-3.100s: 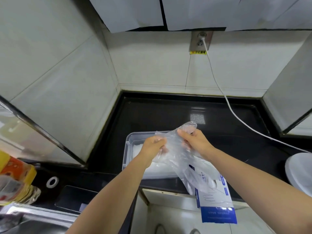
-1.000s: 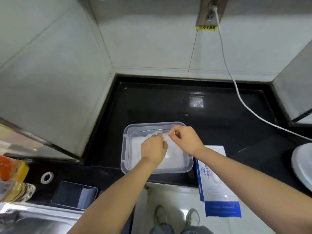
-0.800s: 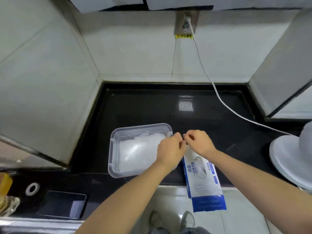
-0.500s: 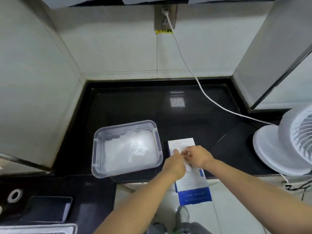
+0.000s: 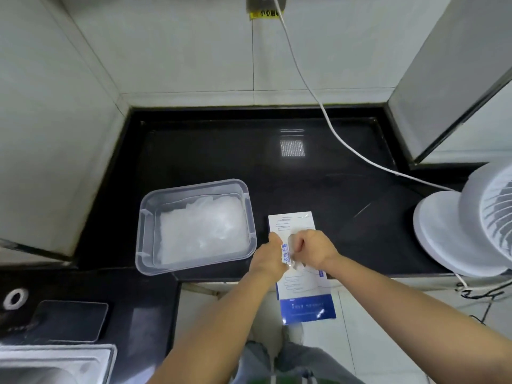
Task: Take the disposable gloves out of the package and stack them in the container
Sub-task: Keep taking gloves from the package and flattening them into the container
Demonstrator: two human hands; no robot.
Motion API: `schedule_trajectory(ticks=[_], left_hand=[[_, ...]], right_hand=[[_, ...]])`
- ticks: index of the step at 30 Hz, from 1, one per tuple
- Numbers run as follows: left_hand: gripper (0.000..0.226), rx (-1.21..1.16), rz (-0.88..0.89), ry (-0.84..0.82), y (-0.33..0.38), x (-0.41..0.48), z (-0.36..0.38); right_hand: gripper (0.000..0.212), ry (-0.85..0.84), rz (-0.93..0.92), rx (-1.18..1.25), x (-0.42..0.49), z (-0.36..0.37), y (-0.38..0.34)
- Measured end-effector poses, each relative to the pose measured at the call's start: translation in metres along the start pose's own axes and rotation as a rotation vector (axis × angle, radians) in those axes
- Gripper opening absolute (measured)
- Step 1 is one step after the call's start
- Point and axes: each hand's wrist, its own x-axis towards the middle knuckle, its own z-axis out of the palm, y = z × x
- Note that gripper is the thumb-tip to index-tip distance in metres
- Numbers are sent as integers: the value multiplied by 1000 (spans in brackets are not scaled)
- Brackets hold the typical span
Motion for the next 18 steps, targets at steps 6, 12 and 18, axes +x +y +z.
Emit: schedule_trajectory(ticks=[6, 12, 18], left_hand=[[59, 15, -3, 10, 1, 3, 2], [59, 37, -4, 16, 0, 4, 2], [63, 50, -4, 26, 1, 5, 3]], right_hand=[[23, -1, -26, 294, -2, -15, 11], [13, -35, 109, 304, 3, -8, 6], [19, -92, 197, 166, 7, -9, -1]])
